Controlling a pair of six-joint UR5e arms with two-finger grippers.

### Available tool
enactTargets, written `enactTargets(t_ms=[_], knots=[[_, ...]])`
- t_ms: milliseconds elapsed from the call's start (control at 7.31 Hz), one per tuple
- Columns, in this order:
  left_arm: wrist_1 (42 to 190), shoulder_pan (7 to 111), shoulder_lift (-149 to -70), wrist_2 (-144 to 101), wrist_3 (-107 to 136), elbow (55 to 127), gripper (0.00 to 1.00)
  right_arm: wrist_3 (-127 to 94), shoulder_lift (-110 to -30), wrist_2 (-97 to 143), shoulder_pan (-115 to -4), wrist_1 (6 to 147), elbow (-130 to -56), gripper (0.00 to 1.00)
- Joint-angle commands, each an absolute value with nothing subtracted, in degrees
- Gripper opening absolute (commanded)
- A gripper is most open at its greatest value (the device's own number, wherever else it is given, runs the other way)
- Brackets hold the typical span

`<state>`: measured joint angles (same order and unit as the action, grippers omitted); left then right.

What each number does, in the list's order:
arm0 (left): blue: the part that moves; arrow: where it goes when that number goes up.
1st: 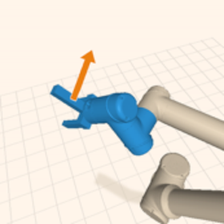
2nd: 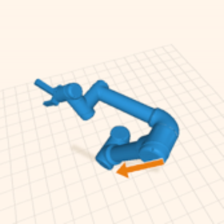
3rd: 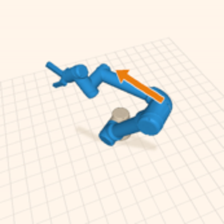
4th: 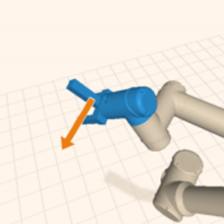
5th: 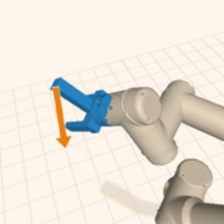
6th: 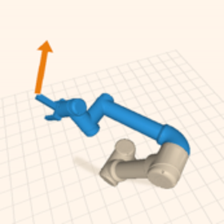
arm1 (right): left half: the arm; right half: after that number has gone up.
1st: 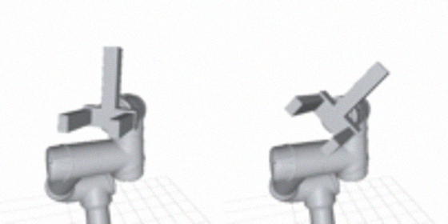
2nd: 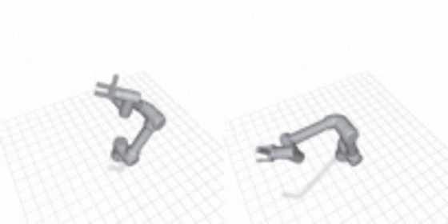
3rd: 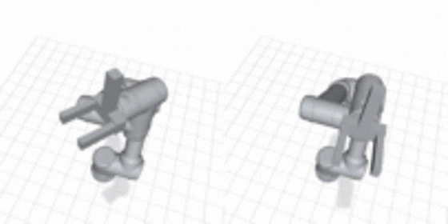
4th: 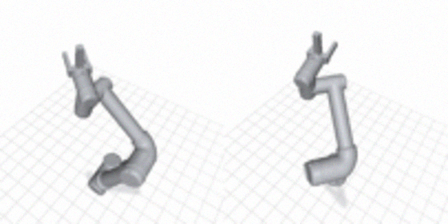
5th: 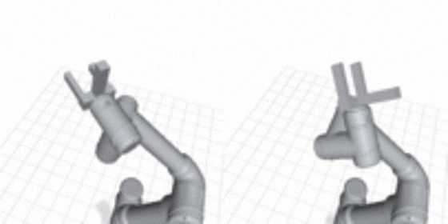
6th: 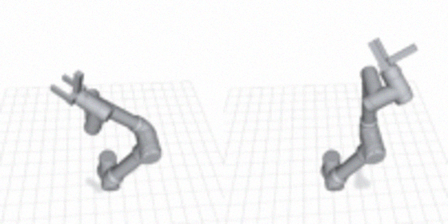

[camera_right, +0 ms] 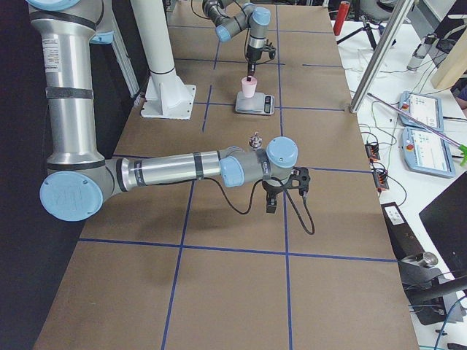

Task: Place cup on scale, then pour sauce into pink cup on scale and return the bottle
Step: 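Carry the pink cup with the left gripper onto the scale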

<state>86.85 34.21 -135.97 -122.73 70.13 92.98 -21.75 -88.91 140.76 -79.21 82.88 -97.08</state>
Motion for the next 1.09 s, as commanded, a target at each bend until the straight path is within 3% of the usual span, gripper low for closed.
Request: enactTargets(t_ms=[0,547,684,957], knots=[[89.55,33.93,-136.23,-122.17,70.14,91.76,0.00,-22.32,-89.03,140.80,-78.93,82.88,-97.12,1.00],[92.19,33.93,-136.23,-120.07,70.05,89.92,0.00,-22.32,-89.03,141.06,-78.75,82.88,-97.21,1.00],[92.81,33.84,-136.32,-120.06,70.05,89.48,0.15,-22.41,-89.03,141.24,-78.66,82.88,-97.82,1.00],[94.39,33.92,-136.32,-120.23,70.05,89.55,0.58,-23.02,-89.12,141.50,-76.22,82.97,-101.49,1.00]])
